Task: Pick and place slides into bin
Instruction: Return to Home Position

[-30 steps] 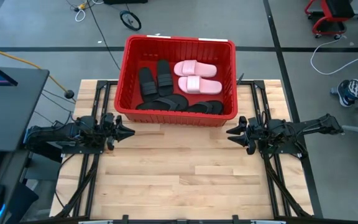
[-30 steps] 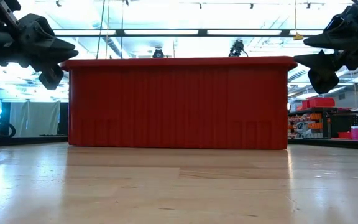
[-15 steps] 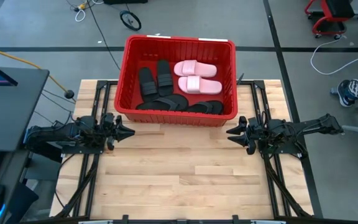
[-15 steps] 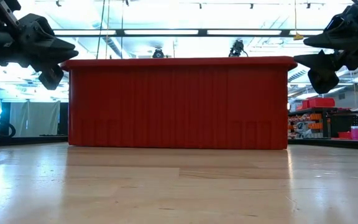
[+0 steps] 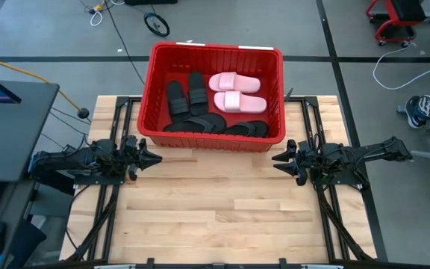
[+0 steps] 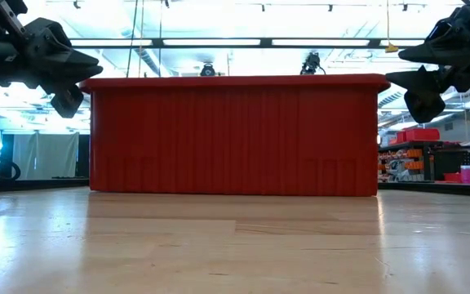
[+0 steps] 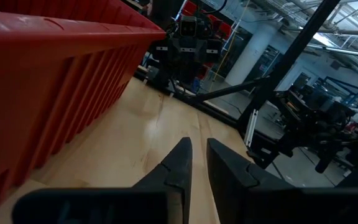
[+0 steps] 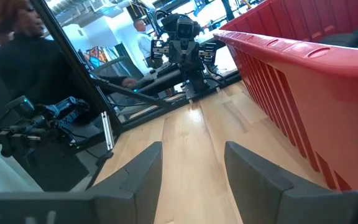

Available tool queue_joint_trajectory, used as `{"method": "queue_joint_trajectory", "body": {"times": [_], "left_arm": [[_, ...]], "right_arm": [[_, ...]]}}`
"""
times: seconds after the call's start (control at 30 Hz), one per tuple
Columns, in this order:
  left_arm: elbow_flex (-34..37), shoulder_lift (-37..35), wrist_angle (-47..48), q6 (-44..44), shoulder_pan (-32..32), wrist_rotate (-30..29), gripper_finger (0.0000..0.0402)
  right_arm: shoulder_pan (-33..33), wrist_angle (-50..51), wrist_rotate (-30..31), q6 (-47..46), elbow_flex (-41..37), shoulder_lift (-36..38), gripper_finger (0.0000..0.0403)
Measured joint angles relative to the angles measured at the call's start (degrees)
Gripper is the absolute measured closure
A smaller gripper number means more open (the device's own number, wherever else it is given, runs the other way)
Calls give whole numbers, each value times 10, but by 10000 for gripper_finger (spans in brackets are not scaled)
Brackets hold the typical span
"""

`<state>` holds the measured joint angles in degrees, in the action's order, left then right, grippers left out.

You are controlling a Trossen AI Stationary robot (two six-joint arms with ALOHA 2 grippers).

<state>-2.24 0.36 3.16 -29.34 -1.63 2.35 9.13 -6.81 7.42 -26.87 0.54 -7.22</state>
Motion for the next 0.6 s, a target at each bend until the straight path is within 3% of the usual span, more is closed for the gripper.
{"method": "queue_joint_trajectory", "body": {"times": [0.6], "left_arm": [[0,0,0,0,0,0,348]], "right_arm": [[0,0,0,0,0,0,223]]}}
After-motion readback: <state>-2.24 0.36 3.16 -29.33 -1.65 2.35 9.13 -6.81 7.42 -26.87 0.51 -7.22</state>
